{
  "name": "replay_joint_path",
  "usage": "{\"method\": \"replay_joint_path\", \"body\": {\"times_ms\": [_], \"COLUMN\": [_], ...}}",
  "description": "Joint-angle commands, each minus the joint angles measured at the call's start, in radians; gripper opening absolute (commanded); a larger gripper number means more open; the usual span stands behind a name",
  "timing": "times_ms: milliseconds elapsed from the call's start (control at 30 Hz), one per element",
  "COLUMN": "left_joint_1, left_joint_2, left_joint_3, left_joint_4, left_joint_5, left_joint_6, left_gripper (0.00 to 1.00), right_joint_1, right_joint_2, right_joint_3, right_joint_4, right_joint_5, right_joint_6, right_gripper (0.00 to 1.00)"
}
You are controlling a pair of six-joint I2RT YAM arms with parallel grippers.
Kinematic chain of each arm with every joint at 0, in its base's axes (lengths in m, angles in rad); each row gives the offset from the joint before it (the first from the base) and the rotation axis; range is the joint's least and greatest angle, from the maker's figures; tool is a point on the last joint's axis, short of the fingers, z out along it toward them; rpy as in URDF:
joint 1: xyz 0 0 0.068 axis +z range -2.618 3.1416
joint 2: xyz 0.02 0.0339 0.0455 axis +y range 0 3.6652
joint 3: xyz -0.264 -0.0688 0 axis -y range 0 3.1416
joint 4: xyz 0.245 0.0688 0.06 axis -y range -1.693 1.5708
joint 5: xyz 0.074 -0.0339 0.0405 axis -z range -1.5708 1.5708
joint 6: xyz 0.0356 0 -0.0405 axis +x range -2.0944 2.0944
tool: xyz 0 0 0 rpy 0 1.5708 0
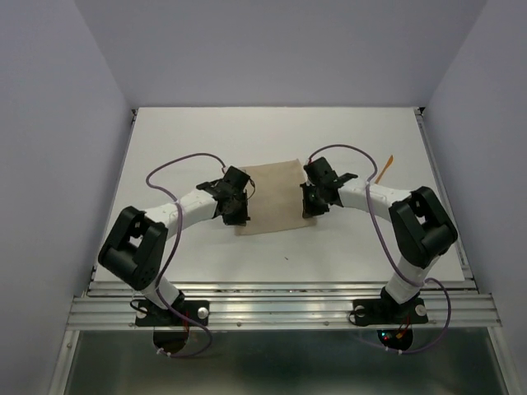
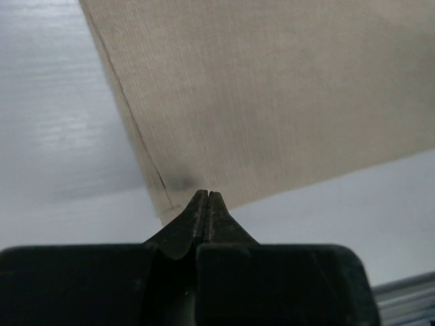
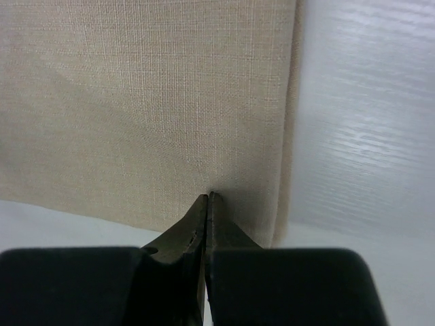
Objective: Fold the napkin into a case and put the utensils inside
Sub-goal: Smooth out the lower triangle-folded napkin at the center of the board.
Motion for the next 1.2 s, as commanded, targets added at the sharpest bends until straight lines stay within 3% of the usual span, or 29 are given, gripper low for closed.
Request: {"method": "replay_joint_path", "body": {"times_ms": [0,233,500,633,1167], "left_joint_1": [-0.01,0.186,0.24,0.251,0.271], "left_joint_2": [-0.177,-0.164,0.141,0.264,0.446], "left_joint_3": [0.012,0.163,0.493,0.564,0.677], "left_joint_4": [-0.103,-0.103,-0.054,-0.028,0.0], "left_joint_5": [-0.005,0.0,0.043,0.054,0.066], "left_joint_6": [-0.02,0.062,0.077,0.074,0.097], "left_gripper": [0.0,0.0,0.0,0.0,0.0], "right_joint_1": [-0.002,0.009,0.037,0.046,0.075], "right_joint_2": [-0.063,0.117,0.426,0.527,0.708], "right_joint_3": [0.104,0.406,0.777,0.907,1.023], "right_joint_4": [-0.069,-0.014,0.012,0.015,0.01], "right_joint_5": [0.06,-0.032,-0.091,-0.117,-0.072], "right_joint_6": [-0.115,-0.008,0.125,0.164,0.224], "right_gripper": [0.01,0.02,0.01,0.01,0.01]}}
